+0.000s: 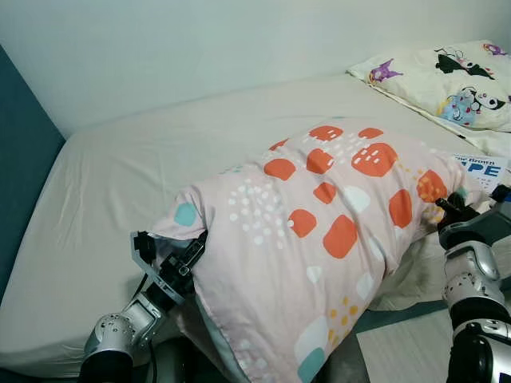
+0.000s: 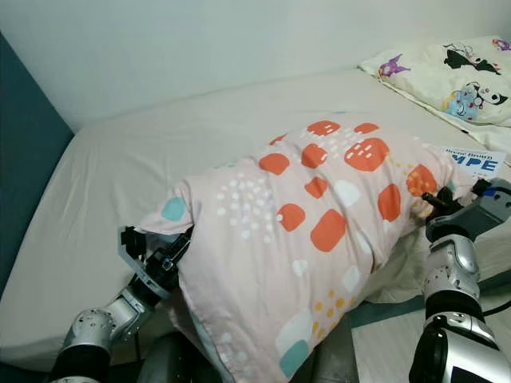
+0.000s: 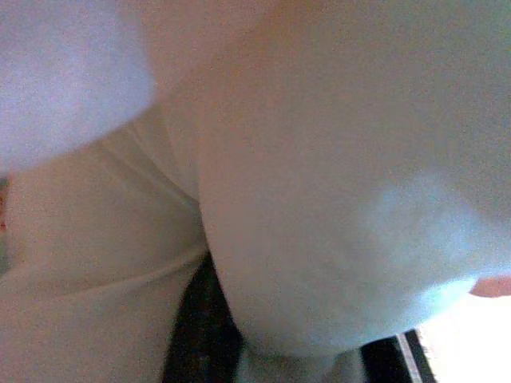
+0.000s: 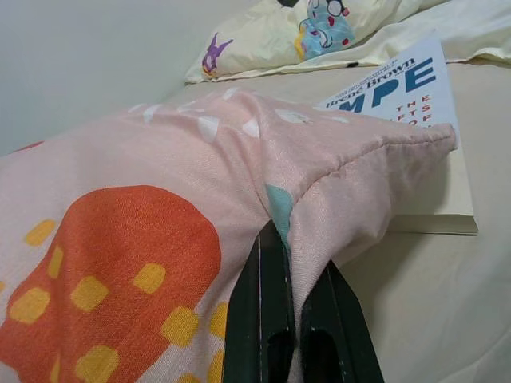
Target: Clean up the room
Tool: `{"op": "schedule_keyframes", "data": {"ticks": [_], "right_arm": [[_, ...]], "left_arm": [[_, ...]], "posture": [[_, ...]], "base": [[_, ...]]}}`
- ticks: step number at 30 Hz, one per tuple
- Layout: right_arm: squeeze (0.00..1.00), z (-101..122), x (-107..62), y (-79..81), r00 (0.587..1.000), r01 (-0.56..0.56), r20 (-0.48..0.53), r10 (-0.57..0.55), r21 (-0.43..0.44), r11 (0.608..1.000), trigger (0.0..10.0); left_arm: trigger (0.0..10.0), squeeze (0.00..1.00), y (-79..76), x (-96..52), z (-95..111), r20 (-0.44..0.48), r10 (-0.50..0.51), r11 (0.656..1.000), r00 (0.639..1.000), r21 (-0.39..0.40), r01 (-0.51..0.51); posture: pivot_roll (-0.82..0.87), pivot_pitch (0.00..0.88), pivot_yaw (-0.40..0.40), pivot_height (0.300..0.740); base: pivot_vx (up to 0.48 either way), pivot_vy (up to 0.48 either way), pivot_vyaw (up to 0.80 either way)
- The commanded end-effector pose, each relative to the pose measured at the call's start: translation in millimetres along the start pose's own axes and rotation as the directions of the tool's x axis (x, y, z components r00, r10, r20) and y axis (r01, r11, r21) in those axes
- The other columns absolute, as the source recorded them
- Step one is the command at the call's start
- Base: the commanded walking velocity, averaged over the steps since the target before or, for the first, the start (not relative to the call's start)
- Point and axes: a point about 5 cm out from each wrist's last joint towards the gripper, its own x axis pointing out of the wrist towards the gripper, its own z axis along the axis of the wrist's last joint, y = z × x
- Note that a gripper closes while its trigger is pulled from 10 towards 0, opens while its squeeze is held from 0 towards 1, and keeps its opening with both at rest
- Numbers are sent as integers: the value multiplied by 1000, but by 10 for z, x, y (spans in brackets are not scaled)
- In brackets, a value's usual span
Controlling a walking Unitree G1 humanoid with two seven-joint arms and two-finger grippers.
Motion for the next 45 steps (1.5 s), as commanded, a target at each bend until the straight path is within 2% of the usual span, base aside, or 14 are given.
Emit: {"op": "schedule_keyframes", "data": {"ticks": [1,3,7,8,12,22,26,29,33,38,40,41,42,45], "right_arm": [[0,49,18,5,1000,3,22,-2,-12,1000,0],[0,-12,10,36,1000,-9,-10,8,-23,1000,10000],[0,-52,5,61,999,-19,-31,18,-33,999,10000],[925,-95,-7,132,998,-60,-33,59,-31,998,10000],[1000,-110,-17,207,995,-99,-17,99,-19,995,10000],[1000,-134,-48,428,975,-223,38,220,188,956,10000],[1000,-370,-264,794,878,-455,20,478,348,820,10000],[1000,-441,-334,895,848,-496,4,530,360,790,10000],[1000,-562,-430,1051,818,-524,-27,574,373,765,10000],[941,-598,-467,1108,811,-529,-34,584,384,757,10000],[820,-619,-523,1145,797,-541,-44,603,391,744,10000],[820,-619,-523,1145,797,-541,-44,603,391,744,10000],[757,-630,-562,1163,785,-552,-51,618,398,733,10000],[698,-634,-601,1176,772,-561,-58,633,405,722,10000]], "left_arm": [[0,0,-62,83,30,6,-27,1000,1000,7,27],[0,0,-124,134,164,47,-31,999,998,40,29],[0,0,-162,173,245,78,-28,998,997,62,23],[0,0,-198,267,385,155,-7,996,988,87,-6],[0,0,-252,366,461,197,-7,995,980,102,-13],[0,0,-323,532,476,224,-21,994,974,112,-4],[0,0,-309,730,674,339,56,987,939,122,-103],[0,0,-326,804,764,376,86,980,922,135,-147],[0,0,-396,938,1072,500,197,938,843,153,-310],[0,0,-438,886,1317,592,284,877,754,158,-454],[0,0,-428,614,1597,686,385,767,618,134,-627],[0,0,-428,614,1597,686,385,767,618,134,-627],[0,0,-425,434,1730,724,420,708,547,116,-697],[0,0,-428,301,1820,751,440,662,491,98,-743]], "posture": [[-142,119,49,550],[-142,119,50,550],[-142,119,50,550],[-142,119,49,550],[-145,119,50,550],[-158,122,46,550],[-168,124,42,550],[-172,125,42,550],[-185,128,45,550],[-190,129,47,550],[-204,138,51,550],[-204,138,51,550],[-205,141,50,550],[-205,141,50,550]], "base": [[0,0,0],[0,0,0],[0,0,0],[0,0,0],[0,0,0],[0,0,0],[0,0,0],[0,0,0],[0,0,0],[0,0,0],[0,0,0],[0,0,0],[0,0,0],[0,0,0]]}}
